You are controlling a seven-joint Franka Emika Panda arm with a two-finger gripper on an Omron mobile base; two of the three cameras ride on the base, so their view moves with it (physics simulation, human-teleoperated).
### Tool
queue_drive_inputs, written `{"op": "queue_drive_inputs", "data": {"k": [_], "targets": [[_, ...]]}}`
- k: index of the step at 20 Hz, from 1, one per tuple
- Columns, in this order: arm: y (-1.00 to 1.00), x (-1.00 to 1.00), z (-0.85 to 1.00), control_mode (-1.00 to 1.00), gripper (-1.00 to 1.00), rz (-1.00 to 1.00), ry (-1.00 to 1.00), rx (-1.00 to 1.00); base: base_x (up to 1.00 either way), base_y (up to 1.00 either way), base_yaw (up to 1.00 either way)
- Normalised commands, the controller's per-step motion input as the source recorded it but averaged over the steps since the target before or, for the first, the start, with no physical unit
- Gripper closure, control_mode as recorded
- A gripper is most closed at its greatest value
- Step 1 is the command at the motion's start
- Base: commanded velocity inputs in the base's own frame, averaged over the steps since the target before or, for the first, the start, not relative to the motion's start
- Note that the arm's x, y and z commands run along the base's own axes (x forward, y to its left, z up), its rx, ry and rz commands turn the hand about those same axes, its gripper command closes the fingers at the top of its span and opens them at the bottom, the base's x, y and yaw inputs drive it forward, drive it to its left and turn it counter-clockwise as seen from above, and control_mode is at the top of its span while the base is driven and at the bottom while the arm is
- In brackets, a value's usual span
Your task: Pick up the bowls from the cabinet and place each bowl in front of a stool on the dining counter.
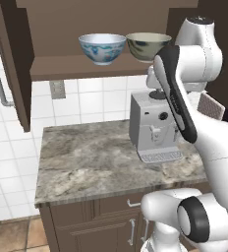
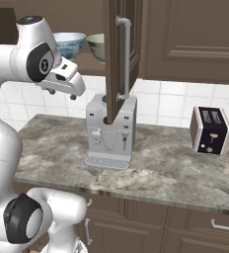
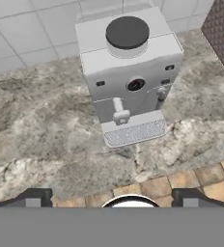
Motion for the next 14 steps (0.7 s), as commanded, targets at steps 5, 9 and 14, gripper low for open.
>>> {"op": "queue_drive_inputs", "data": {"k": [5,9,14], "targets": [[0.00,-0.56,0.39,-1.00,-1.00,-0.34,-0.22,0.19,0.00,0.00,0.00],[0.00,-0.37,0.17,-1.00,-1.00,-0.39,-0.23,0.26,0.00,0.00,0.00],[0.00,-0.05,0.24,-1.00,-1.00,-0.33,-0.21,0.25,0.00,0.00,0.00]]}}
